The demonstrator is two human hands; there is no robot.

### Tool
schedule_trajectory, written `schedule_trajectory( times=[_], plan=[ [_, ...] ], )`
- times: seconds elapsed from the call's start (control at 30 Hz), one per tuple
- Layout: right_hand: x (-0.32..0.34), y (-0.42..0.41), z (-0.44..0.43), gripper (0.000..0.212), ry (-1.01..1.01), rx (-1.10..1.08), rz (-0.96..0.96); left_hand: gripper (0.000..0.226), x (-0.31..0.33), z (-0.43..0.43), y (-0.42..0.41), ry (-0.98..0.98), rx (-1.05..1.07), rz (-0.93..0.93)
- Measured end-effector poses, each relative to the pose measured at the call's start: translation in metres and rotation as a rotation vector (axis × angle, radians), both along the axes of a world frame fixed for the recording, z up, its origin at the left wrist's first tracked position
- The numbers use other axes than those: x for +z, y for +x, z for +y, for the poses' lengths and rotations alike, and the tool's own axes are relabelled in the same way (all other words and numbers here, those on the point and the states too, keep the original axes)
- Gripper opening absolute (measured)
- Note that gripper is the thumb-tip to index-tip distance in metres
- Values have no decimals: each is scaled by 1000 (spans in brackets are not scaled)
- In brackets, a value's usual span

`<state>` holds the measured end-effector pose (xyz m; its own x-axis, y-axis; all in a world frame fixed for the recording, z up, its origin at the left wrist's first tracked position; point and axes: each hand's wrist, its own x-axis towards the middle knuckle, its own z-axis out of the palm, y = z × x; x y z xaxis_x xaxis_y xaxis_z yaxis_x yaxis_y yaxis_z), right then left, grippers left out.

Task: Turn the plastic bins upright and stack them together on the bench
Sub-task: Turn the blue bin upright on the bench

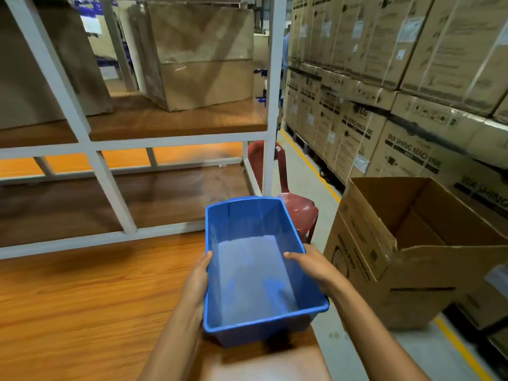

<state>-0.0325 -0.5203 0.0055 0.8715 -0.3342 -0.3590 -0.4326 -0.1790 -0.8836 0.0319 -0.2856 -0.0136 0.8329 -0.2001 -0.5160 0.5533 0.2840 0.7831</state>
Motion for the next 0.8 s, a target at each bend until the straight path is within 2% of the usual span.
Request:
schedule_trajectory(
  times=[0.1, 0.2, 0.5, 0.6, 0.67, 0.73, 0.8],
  plan=[
    [-7, 13, -6, 62, -15, -33, -29, 37, -6, -5, 13, 34, 27, -56],
    [-1, 21, -4, 56, -85, -15, -76, 28, -3, -9, 21, 43, 32, -96],
    [8, 28, -3, 49, -221, 38, -78, 25, 10, -12, 20, 115, 2, -180],
    [19, 22, 0, 50, -370, 52, -127, 25, 23, -10, 15, 101, -32, -241],
    [31, 12, 8, 51, -501, 29, -226, 34, 34, -6, 12, 191, -6, -325],
    [44, -1, 21, 55, -571, -12, -323, 50, 48, 2, 4, 331, 58, -417],
    [54, -18, 39, 63, -618, -30, -391, 56, 60, 14, -14, 422, 82, -548]
  ],
)
